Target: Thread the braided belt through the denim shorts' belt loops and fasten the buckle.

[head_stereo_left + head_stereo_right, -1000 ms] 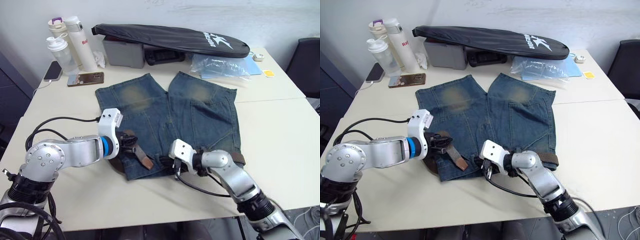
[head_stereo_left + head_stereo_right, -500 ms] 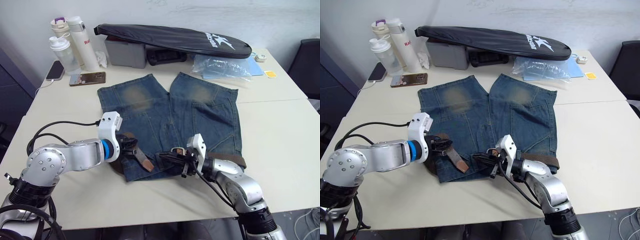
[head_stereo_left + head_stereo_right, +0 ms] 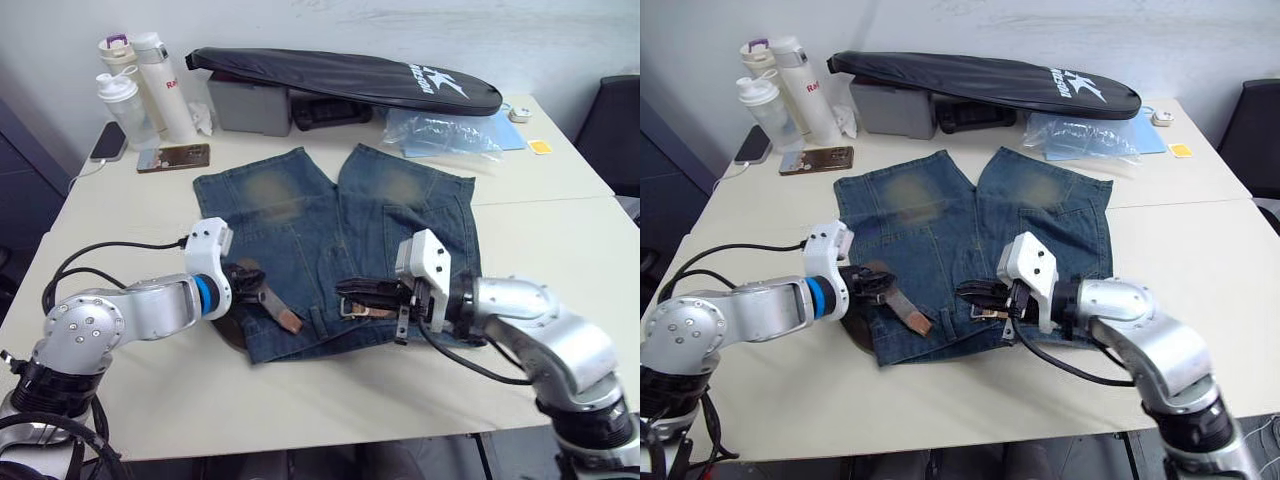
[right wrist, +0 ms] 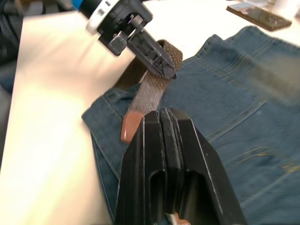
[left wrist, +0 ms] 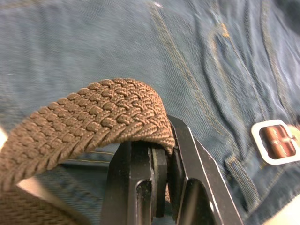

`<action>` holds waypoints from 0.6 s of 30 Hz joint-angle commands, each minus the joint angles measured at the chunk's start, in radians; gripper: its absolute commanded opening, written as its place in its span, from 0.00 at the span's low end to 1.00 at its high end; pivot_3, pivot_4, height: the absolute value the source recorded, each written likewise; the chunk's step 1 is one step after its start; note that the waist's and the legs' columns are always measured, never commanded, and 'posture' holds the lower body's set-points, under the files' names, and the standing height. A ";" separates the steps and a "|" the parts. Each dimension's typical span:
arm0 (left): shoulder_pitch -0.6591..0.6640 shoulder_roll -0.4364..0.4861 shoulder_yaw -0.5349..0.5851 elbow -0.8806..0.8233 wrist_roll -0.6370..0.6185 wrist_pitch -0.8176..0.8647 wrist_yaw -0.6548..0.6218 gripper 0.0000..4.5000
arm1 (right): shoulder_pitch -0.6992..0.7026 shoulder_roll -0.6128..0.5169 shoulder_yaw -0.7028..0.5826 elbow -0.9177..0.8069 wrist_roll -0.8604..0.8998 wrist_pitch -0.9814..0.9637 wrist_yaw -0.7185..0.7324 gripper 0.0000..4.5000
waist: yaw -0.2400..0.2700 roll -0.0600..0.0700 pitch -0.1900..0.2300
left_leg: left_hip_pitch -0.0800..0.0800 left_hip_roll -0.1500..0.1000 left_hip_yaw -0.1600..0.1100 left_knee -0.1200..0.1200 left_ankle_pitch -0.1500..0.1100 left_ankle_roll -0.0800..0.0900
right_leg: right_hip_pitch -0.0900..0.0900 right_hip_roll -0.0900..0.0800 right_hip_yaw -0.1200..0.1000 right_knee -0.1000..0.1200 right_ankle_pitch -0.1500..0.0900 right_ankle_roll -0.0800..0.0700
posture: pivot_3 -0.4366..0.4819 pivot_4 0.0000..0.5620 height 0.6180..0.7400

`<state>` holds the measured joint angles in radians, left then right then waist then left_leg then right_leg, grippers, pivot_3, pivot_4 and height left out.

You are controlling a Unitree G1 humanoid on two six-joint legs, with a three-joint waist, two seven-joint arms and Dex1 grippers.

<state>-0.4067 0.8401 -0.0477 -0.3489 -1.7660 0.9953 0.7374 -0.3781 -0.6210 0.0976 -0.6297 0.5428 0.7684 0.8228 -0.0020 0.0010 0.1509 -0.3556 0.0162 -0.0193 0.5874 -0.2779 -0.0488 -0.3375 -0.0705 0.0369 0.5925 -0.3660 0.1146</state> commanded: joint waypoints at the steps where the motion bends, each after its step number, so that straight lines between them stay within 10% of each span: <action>1: 0.026 -0.023 0.041 -0.032 -0.011 -0.053 0.029 0.00 | -0.074 -0.187 -0.058 -0.115 0.065 0.137 0.057 0.14 | 0.000 0.000 0.000 | 0.000 0.000 0.000 0.000 0.000 0.000 | 0.000 0.000 0.000 0.000 0.000 0.000 | 0.48 0.27 1.00; 10: 0.095 -0.111 0.023 -0.087 0.008 -0.128 0.117 0.00 | -0.162 -0.340 -0.171 -0.109 0.263 0.290 0.123 0.98 | 0.002 -0.002 0.001 | 0.000 -0.001 0.000 0.000 0.001 0.004 | 0.002 -0.004 0.005 -0.002 0.000 0.000 | 0.48 0.27 1.00; 18: 0.144 -0.214 0.012 -0.191 -0.047 -0.216 0.196 0.00 | -0.197 -0.432 -0.168 -0.105 0.368 0.383 0.133 0.99 | 0.003 -0.001 0.000 | -0.001 0.000 0.001 0.002 0.000 0.005 | 0.003 -0.006 0.005 -0.003 0.000 0.000 | 0.48 0.27 1.00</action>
<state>-0.2632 0.6304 -0.0465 -0.4814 -1.7794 0.8101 0.9225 -0.5541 -1.0317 -0.0480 -0.7132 0.8891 1.1440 0.9483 0.0011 -0.0003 0.1513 -0.3565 0.0159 -0.0186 0.5898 -0.2775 -0.0432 -0.3347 -0.0766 0.0423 0.5896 -0.3659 0.1148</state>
